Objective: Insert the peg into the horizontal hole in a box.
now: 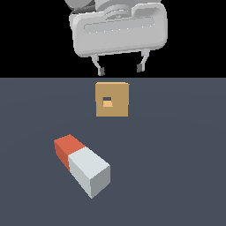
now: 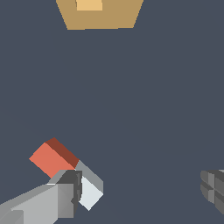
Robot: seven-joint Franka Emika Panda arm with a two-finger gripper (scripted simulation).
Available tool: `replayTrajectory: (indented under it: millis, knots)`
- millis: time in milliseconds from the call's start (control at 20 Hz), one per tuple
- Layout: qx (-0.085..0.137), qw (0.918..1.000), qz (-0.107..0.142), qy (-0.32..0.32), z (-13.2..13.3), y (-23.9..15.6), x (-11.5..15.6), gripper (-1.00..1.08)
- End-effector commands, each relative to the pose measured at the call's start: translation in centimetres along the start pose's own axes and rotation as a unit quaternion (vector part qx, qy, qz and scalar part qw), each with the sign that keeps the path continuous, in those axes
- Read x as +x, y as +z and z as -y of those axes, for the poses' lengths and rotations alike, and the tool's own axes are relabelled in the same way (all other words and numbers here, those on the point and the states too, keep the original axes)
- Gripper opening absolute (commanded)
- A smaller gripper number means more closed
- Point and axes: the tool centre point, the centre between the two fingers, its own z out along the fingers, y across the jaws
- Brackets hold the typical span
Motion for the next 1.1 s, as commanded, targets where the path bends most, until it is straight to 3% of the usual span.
replayTrajectory:
  millis: [0,500,1050]
  knots:
    - [0.000,1.0000,0.000,0.000,0.0,0.0,0.0,1.00]
    - [0.003,0.9996,-0.001,-0.027,0.8,0.9,-0.6,1.00]
    - [0.012,0.9932,-0.006,-0.116,3.1,3.8,-2.7,1.00]
